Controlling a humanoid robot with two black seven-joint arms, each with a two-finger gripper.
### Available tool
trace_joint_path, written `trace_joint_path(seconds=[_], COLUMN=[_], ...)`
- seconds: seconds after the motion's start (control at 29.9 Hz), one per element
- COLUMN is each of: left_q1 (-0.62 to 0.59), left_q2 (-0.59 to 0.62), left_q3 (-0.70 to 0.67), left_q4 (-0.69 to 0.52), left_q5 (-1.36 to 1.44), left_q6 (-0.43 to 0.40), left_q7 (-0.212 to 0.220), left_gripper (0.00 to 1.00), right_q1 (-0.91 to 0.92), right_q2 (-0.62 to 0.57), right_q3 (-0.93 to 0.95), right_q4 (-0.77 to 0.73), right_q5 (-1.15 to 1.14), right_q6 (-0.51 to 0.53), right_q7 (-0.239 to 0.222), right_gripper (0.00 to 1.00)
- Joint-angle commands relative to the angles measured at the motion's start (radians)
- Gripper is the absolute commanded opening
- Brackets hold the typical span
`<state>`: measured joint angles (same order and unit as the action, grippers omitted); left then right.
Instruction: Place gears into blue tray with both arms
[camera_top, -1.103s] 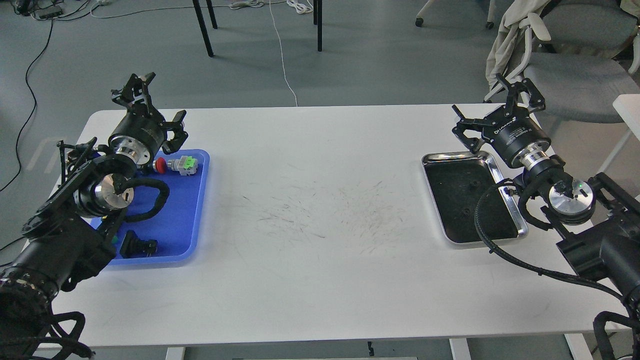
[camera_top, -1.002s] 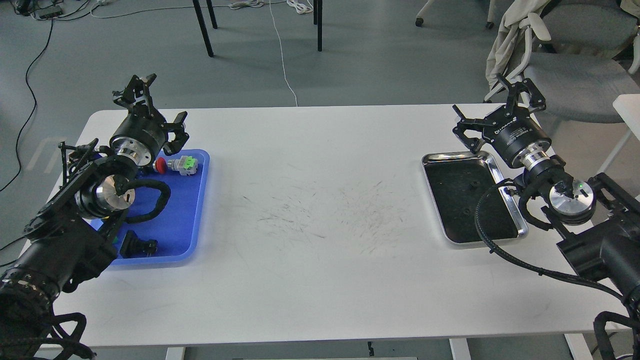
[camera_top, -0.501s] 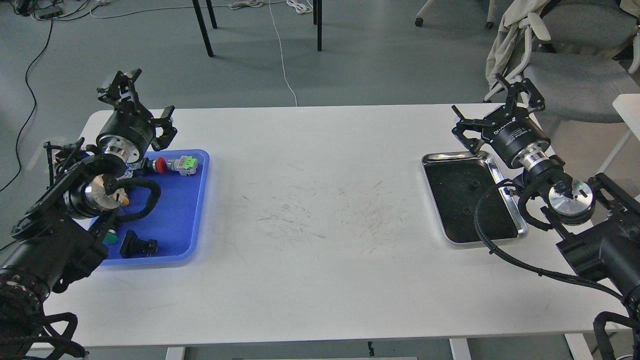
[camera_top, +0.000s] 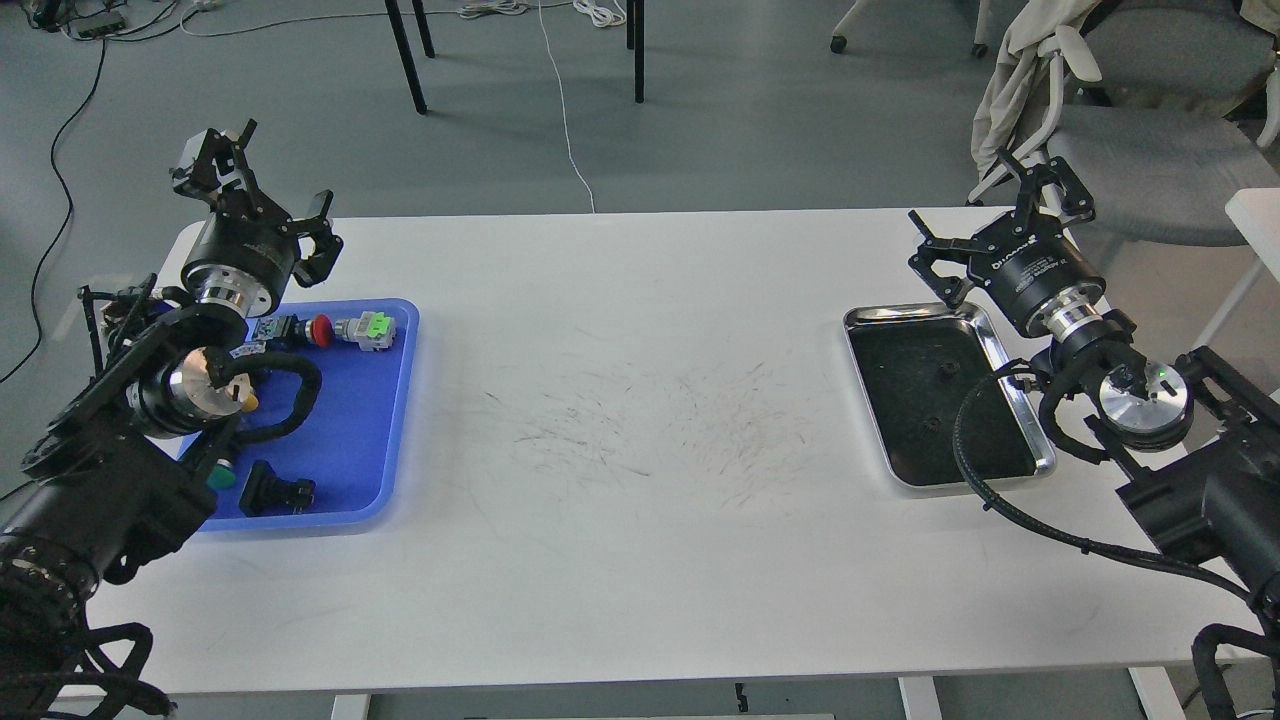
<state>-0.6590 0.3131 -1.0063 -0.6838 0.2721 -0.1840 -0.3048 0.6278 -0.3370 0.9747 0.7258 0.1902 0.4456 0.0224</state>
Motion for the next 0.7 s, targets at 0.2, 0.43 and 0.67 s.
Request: trace_joint_path(seconds=[0.2,0.43,0.67], left_q1=[0.004,0.004,0.004], left_q2=[0.023,0.024,0.023], left_q3=[0.0,0.008,0.009], left_q4=[-0.002,-0.002,-0.002], left_q5=[-0.001,0.001,0.002], left_q6=[-0.002,0.0,0.0], left_q7=[0.001,0.009,0.009], left_gripper=[0.98,0.98,0.98], right_q1=[0.006,0.015,0.101], right_q2=[-0.033,-0.054,-0.17], right_q3=[-0.027,-0.037,-0.235], right_q4=[0.009,0.026,0.069], right_q5=[-0.002,-0.005,-0.103], right_q6=[0.008,0.007,0.004], right_q7=[0.002,0.002,0.001], right_gripper=[0.99,0.99,0.99])
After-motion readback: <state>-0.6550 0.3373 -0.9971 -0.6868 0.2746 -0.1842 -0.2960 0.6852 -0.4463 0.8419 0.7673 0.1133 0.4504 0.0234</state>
